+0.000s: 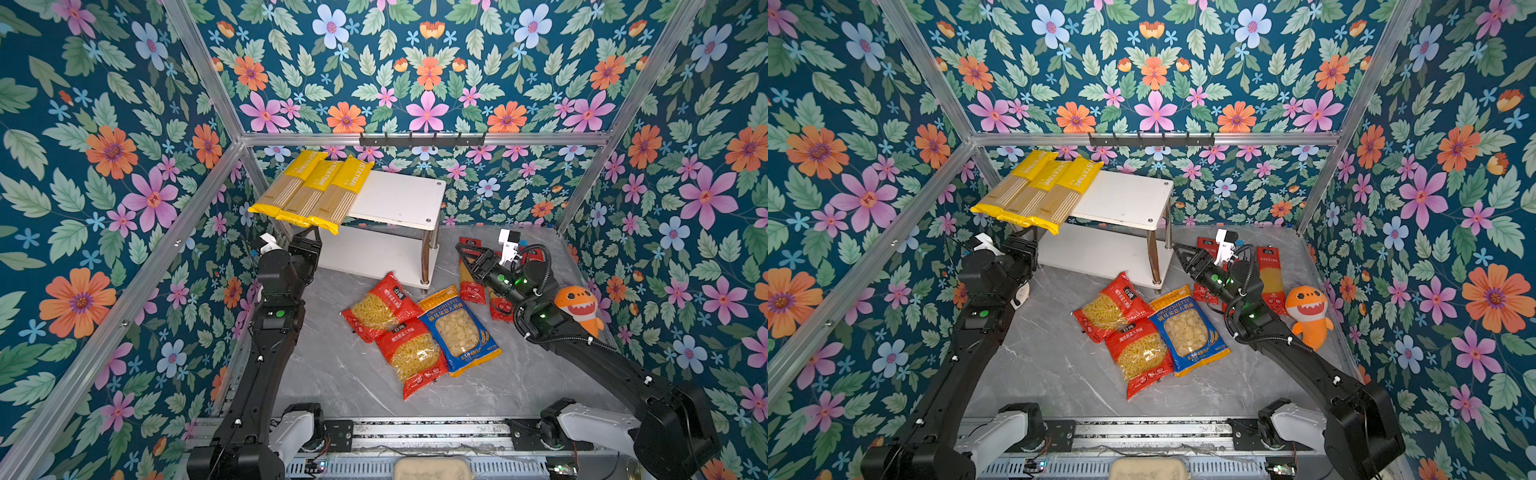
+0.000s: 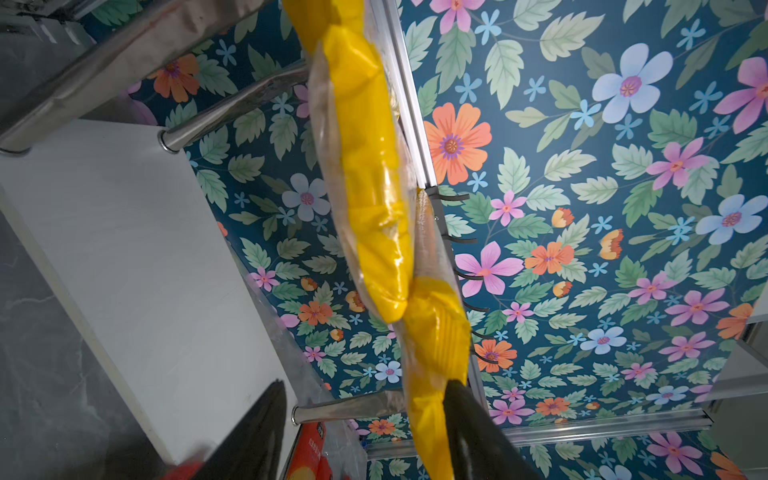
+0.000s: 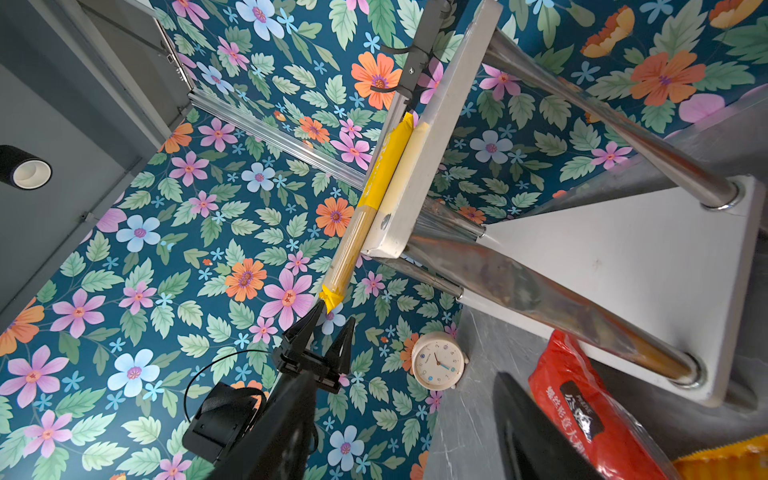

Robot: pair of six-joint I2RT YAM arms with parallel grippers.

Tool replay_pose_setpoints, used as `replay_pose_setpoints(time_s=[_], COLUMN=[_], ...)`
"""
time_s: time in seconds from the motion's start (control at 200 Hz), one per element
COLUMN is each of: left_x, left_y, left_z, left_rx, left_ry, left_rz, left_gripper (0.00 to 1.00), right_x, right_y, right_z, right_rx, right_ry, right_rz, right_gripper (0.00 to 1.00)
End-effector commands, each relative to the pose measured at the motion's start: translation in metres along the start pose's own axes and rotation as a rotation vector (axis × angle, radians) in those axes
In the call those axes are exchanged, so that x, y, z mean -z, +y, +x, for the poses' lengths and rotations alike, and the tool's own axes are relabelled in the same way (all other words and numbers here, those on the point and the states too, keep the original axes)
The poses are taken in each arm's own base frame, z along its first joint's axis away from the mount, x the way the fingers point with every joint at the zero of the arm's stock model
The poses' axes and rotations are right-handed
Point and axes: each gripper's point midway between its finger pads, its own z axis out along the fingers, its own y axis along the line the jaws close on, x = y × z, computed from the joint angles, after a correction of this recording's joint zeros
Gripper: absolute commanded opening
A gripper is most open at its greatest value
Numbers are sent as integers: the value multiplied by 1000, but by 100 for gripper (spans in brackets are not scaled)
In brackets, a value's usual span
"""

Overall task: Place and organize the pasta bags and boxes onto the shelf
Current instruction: 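Push the pack farther onto the top tier beside the others with the left gripper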

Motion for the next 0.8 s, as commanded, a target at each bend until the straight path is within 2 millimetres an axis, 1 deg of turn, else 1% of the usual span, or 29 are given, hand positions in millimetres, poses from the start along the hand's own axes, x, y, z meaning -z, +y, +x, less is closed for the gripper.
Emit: replay_pose_setpoints(time_s=[0.0, 0.1, 0.17, 0.265, 0.365, 0.455, 0.55, 0.66, 0.795], left_x=[-6, -12, -14, -16, -16, -13, -8, 0, 9], left_y=[-20, -27, -32, -38, -41, -41, -35, -25, -17], left_z=[10, 12, 14, 24, 34, 37, 34, 26, 18], left_rx=[26, 50, 50, 50, 40, 34, 18, -28, -29], left_ry=[71, 85, 85, 101, 117, 114, 96, 60, 43], left_rz=[103, 144, 157, 171, 178, 177, 145, 83, 59], left_gripper=[62, 58, 52, 45, 41, 38, 39, 47, 56], right_x=[2, 2, 4, 5, 5, 4, 4, 3, 5], right_y=[12, 13, 15, 14, 13, 13, 15, 15, 14], right_z=[-5, -4, -5, -5, -4, -4, -5, -5, -4], right_rx=[16, 23, 34, 39, 37, 37, 39, 39, 38], right_ry=[-22, -18, -20, -21, -19, -17, -17, -15, -12], right_rz=[-49, -51, -50, -42, -42, -41, -42, -41, -34], right_gripper=[68, 68, 68, 68, 68, 68, 68, 68, 68])
